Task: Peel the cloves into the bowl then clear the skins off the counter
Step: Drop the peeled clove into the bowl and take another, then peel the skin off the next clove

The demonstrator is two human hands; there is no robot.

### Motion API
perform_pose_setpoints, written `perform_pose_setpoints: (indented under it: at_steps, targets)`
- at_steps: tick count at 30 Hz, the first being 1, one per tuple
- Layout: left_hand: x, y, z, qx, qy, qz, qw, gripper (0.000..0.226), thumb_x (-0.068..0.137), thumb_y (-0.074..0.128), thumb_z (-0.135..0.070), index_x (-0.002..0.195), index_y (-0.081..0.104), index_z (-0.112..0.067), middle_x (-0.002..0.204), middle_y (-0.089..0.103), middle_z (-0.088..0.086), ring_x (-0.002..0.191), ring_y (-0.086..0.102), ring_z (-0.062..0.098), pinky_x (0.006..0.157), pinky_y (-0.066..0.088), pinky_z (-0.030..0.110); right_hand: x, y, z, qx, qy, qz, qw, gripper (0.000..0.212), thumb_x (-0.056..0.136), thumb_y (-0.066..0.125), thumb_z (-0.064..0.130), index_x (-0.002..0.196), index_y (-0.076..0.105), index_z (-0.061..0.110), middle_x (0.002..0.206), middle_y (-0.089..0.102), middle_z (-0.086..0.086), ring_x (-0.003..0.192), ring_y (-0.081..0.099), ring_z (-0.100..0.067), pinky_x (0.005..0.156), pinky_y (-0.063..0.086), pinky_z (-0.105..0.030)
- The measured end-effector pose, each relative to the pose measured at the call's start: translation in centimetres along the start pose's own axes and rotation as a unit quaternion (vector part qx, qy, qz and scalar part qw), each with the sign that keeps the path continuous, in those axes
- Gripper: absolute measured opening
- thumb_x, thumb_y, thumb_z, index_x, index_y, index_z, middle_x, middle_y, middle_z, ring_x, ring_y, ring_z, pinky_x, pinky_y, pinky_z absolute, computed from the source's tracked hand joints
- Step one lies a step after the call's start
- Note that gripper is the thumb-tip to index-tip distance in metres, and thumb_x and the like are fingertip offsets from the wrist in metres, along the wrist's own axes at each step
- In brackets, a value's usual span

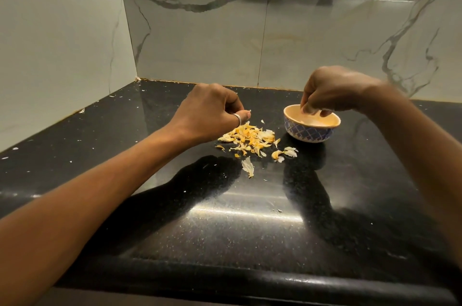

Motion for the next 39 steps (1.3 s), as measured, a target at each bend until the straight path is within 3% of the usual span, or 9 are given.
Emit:
perform_pose_setpoints:
  at_steps: [5, 9, 11, 14, 19, 26, 32, 36, 39]
  targets:
    - [0.0, -0.1, -0.1, 0.008, -0.003, 0.004, 1.0, 0.012, 0.082, 0.08, -0.031, 0.077, 0.077, -0.021, 0.073, 0.071, -0.009, 0.069, 0.065, 0.005, 0.07, 0.058, 0.036, -1.7, -0.6, 1.9, -0.002, -0.112, -0.015, 0.994, 0.008, 0.086, 0.076, 0.012, 0.09, 0.074, 0.019, 0.087, 0.073, -0.001, 0.071, 0.067, -0.013, 0.054, 0.047, -0.018]
    - [0.0, -0.6, -0.4, 0.03, -0.011, -0.001, 0.999, 0.016, 0.08, 0.083, -0.027, 0.071, 0.075, -0.017, 0.072, 0.073, -0.006, 0.065, 0.064, 0.004, 0.07, 0.056, 0.031, -4.1, 1.2, 4.8, 0.018, -0.2, 0.084, 0.976, 0.01, 0.083, 0.08, 0.018, 0.089, 0.077, 0.026, 0.083, 0.076, 0.011, 0.072, 0.068, 0.003, 0.056, 0.042, -0.004]
    - [0.0, -0.7, -0.6, 0.029, -0.013, 0.002, 0.999, 0.017, 0.079, 0.084, -0.024, 0.068, 0.073, -0.019, 0.066, 0.068, -0.012, 0.06, 0.061, -0.002, 0.068, 0.054, 0.027, -4.7, 3.1, 5.8, -0.006, -0.212, 0.134, 0.968, 0.012, 0.083, 0.08, 0.018, 0.088, 0.077, 0.028, 0.084, 0.076, 0.014, 0.072, 0.067, 0.006, 0.057, 0.043, -0.003]
    - [0.0, -0.9, -0.6, 0.03, -0.016, 0.004, 0.999, 0.019, 0.077, 0.087, -0.026, 0.069, 0.072, -0.018, 0.062, 0.06, -0.019, 0.062, 0.061, -0.003, 0.067, 0.054, 0.028, -4.7, 4.9, 6.5, -0.077, -0.232, 0.144, 0.959, 0.016, 0.082, 0.081, 0.022, 0.091, 0.077, 0.034, 0.086, 0.075, 0.019, 0.076, 0.067, 0.007, 0.07, 0.05, -0.016]
    - [0.1, -1.2, -0.6, -0.002, -0.014, -0.004, 1.0, 0.027, 0.07, 0.091, -0.028, 0.08, 0.068, -0.019, 0.069, 0.068, -0.013, 0.062, 0.066, 0.0, 0.067, 0.057, 0.026, -4.9, 5.5, 6.6, -0.094, -0.227, 0.153, 0.957, 0.018, 0.082, 0.082, 0.023, 0.095, 0.077, 0.035, 0.083, 0.074, 0.021, 0.075, 0.067, 0.007, 0.062, 0.042, -0.012]
    - [-0.1, -0.7, -0.5, 0.051, 0.013, -0.01, 0.999, 0.019, 0.086, 0.075, -0.044, 0.092, 0.076, -0.026, 0.065, 0.057, -0.023, 0.063, 0.06, -0.004, 0.068, 0.056, 0.029, -4.8, 5.7, 6.3, -0.098, -0.22, 0.175, 0.955, 0.015, 0.084, 0.08, 0.025, 0.096, 0.076, 0.033, 0.082, 0.073, 0.02, 0.076, 0.064, 0.009, 0.072, 0.047, -0.019]
    - [-0.1, -0.6, -0.5, 0.11, 0.033, -0.018, 0.993, 0.011, 0.088, 0.074, -0.025, 0.099, 0.077, -0.028, 0.085, 0.068, -0.01, 0.07, 0.056, 0.006, 0.068, 0.051, 0.028, -4.3, 4.9, 7.4, -0.053, -0.268, 0.072, 0.959, 0.02, 0.092, 0.071, 0.015, 0.107, 0.076, 0.028, 0.098, 0.074, 0.016, 0.085, 0.065, 0.007, 0.075, 0.048, -0.012]
    - [-0.1, -0.8, -0.2, 0.12, 0.013, -0.027, 0.992, 0.004, 0.084, 0.077, -0.028, 0.086, 0.074, -0.03, 0.075, 0.061, -0.016, 0.07, 0.055, 0.006, 0.065, 0.045, 0.026, -4.1, 5.9, 8.1, -0.092, -0.302, 0.046, 0.948, 0.021, 0.087, 0.073, 0.014, 0.101, 0.078, 0.029, 0.089, 0.074, 0.014, 0.076, 0.061, 0.009, 0.068, 0.044, -0.009]
    - [-0.2, -0.9, -0.2, 0.123, 0.004, -0.03, 0.992, 0.012, 0.083, 0.079, -0.036, 0.082, 0.067, -0.031, 0.07, 0.058, -0.017, 0.069, 0.055, 0.005, 0.065, 0.045, 0.026, -3.9, 6.5, 7.9, -0.104, -0.301, 0.059, 0.946, 0.017, 0.085, 0.075, 0.018, 0.099, 0.079, 0.028, 0.086, 0.074, 0.013, 0.077, 0.065, 0.001, 0.071, 0.05, -0.02]
Point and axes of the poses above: each hand's wrist, its own x-axis towards the middle knuckle, its own y-axis out of the palm, z = x × y, the point moved 8 cm from there along x, towards the middle knuckle
